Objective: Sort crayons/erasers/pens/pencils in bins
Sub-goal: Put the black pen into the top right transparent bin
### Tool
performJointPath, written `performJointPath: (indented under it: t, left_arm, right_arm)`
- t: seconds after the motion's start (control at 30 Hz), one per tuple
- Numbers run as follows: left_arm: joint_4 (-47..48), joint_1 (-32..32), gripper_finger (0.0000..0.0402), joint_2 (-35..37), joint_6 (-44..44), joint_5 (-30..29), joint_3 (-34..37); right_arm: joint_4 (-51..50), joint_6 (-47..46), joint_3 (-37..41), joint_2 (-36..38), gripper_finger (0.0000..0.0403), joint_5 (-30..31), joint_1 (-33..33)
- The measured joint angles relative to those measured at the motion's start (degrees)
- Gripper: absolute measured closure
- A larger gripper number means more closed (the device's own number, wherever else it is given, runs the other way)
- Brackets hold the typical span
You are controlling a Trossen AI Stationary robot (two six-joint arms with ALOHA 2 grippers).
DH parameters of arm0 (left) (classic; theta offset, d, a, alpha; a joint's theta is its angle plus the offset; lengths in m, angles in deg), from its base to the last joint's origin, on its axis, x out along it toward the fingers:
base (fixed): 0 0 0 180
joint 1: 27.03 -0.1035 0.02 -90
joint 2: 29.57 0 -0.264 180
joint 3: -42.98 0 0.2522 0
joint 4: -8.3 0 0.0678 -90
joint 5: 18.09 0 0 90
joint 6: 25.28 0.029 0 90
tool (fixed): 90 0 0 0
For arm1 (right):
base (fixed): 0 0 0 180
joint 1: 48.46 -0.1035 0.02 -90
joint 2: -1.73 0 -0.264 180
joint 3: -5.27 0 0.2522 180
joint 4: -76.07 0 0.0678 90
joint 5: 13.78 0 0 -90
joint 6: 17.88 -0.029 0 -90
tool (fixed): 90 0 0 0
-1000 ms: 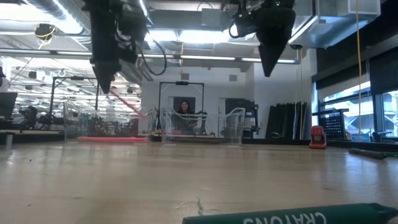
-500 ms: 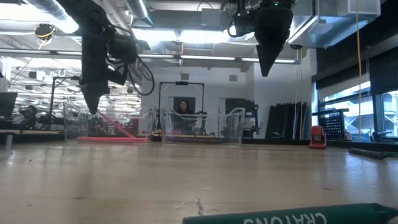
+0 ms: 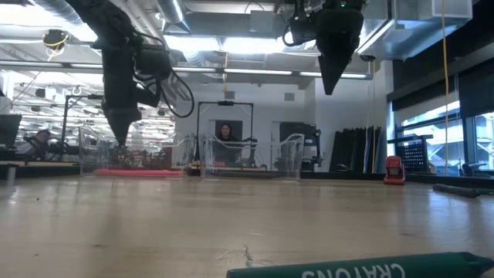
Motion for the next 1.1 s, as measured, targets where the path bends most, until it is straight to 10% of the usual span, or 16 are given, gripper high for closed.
performJointPath:
  t: [0.6,1.1]
  left_arm:
    - [7.2,4.2,0.0297,6.9,-12.3,0.0,-10.2]
    - [2.1,40.8,0.0299,14.4,-32.4,0.2,-13.7]
  right_arm:
    - [-1.4,-0.2,0.0,1.7,0.0247,0.0,0.6]
    - [-8.9,-5.3,0.2,14.0,0.0247,-0.5,-1.7]
